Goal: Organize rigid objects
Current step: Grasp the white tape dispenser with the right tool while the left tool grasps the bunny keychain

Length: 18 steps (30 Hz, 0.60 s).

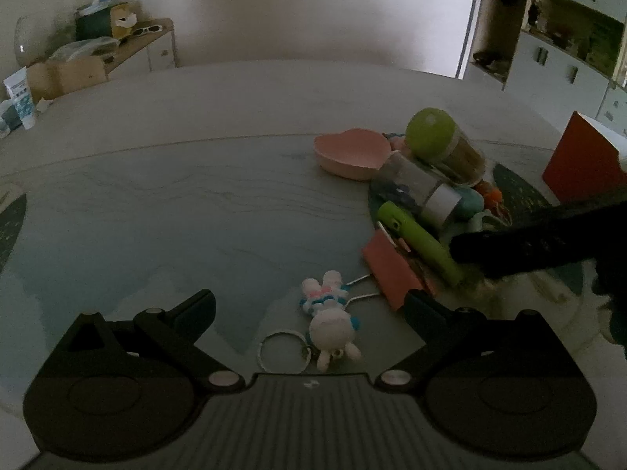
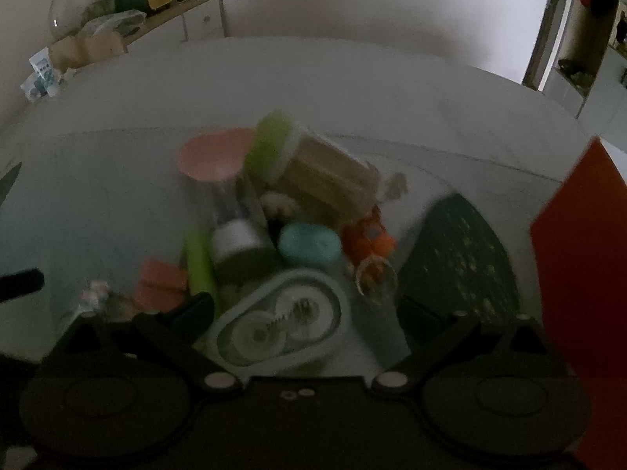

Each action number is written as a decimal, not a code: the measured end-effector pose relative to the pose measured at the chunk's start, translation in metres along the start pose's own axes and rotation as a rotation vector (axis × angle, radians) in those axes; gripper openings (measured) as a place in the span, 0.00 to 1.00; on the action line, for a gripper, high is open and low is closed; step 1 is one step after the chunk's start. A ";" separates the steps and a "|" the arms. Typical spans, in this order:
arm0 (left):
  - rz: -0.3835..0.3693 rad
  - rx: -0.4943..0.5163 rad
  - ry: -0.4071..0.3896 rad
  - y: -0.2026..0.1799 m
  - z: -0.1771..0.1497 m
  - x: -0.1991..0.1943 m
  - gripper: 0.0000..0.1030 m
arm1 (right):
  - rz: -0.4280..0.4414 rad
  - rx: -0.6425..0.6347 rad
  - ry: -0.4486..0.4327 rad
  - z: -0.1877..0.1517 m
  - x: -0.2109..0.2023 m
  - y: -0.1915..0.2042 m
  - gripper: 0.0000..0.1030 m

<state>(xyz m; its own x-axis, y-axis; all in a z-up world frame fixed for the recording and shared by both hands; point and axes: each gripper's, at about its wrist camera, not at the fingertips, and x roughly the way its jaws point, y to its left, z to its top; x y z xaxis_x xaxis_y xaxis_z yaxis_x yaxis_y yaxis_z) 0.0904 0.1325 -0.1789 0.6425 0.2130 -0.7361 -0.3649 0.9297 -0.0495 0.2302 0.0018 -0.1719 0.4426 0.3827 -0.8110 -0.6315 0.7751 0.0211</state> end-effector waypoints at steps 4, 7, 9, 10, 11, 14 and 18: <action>-0.013 -0.007 0.001 0.001 -0.001 0.001 0.99 | 0.005 0.030 0.015 -0.010 -0.004 -0.010 0.94; -0.024 -0.014 0.007 0.001 -0.001 0.003 0.91 | 0.009 0.031 0.011 -0.013 -0.006 -0.013 0.90; -0.024 -0.013 0.015 -0.001 -0.002 0.003 0.83 | 0.012 0.024 0.005 -0.015 -0.007 -0.012 0.84; -0.026 -0.013 0.020 -0.002 -0.002 0.004 0.75 | 0.016 0.020 0.004 -0.016 -0.008 -0.011 0.82; -0.023 -0.009 0.021 -0.002 -0.002 0.004 0.72 | 0.017 0.012 0.008 -0.017 -0.008 -0.010 0.75; -0.013 0.003 0.021 -0.004 -0.003 0.004 0.64 | -0.008 -0.035 0.021 -0.019 -0.004 -0.001 0.68; 0.026 0.013 0.023 -0.008 -0.001 0.004 0.45 | -0.016 -0.054 0.017 -0.014 -0.003 0.007 0.57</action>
<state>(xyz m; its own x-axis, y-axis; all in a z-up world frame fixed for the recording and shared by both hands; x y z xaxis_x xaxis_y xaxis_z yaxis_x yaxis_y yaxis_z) 0.0956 0.1259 -0.1822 0.6172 0.2302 -0.7524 -0.3721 0.9280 -0.0213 0.2151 -0.0014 -0.1774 0.4420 0.3616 -0.8209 -0.6583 0.7524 -0.0230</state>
